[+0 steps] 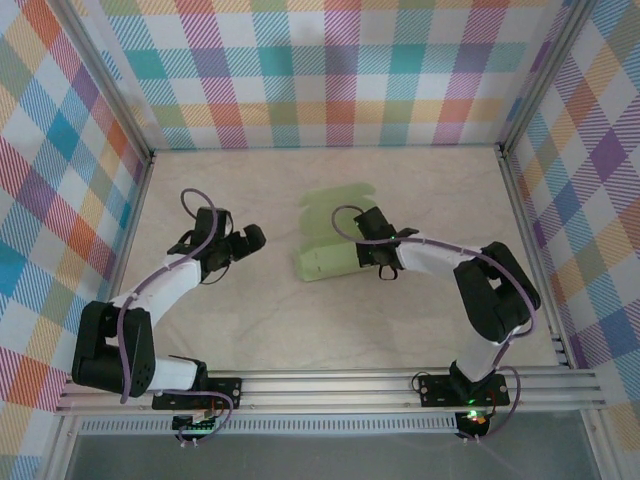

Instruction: Fold the paper box

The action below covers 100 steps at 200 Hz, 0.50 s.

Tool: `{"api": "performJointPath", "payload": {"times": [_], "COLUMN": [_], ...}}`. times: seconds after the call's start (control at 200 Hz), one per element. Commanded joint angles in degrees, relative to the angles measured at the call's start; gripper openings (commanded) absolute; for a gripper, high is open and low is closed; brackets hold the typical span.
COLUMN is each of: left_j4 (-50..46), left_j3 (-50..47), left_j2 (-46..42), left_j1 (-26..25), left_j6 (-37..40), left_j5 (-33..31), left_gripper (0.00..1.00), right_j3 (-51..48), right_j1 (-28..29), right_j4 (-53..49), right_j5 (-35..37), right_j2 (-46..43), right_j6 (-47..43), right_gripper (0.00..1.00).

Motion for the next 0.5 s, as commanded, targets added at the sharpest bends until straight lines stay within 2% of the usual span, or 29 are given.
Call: {"api": "performJointPath", "payload": {"times": [0.0,0.095,0.24,0.335,0.495], "left_j4": [1.65,0.5,0.96,0.87,-1.12], "left_j3": [-0.35,1.67,0.98,-0.04,0.9], "left_j2": [1.72,2.43,0.93,-0.37,-0.76], "left_j1": [-2.68,-3.99,-5.11,-5.11,-5.11], "left_j6": [-2.08,-2.1,-1.2,-0.44,1.38], "left_j5": [-1.52,-1.8,-3.54,-4.13,-5.39], "left_gripper": [1.0,1.0,0.99,0.99,0.99], "right_j3": [-1.01,-1.51,0.84,3.23,5.59], "right_j1": [0.64,0.56,-0.13,-1.12,-2.99], "right_j4": [4.44,5.71,4.7,1.97,-1.05], "right_j5": [2.13,1.55,-3.06,-4.74,-7.98], "right_j2": [-0.99,-2.46,-2.57,-1.39,0.18], "right_j6": [7.41,5.83,1.92,0.34,-3.09], "right_gripper": [0.11,0.31,0.44,0.48,0.47]}}
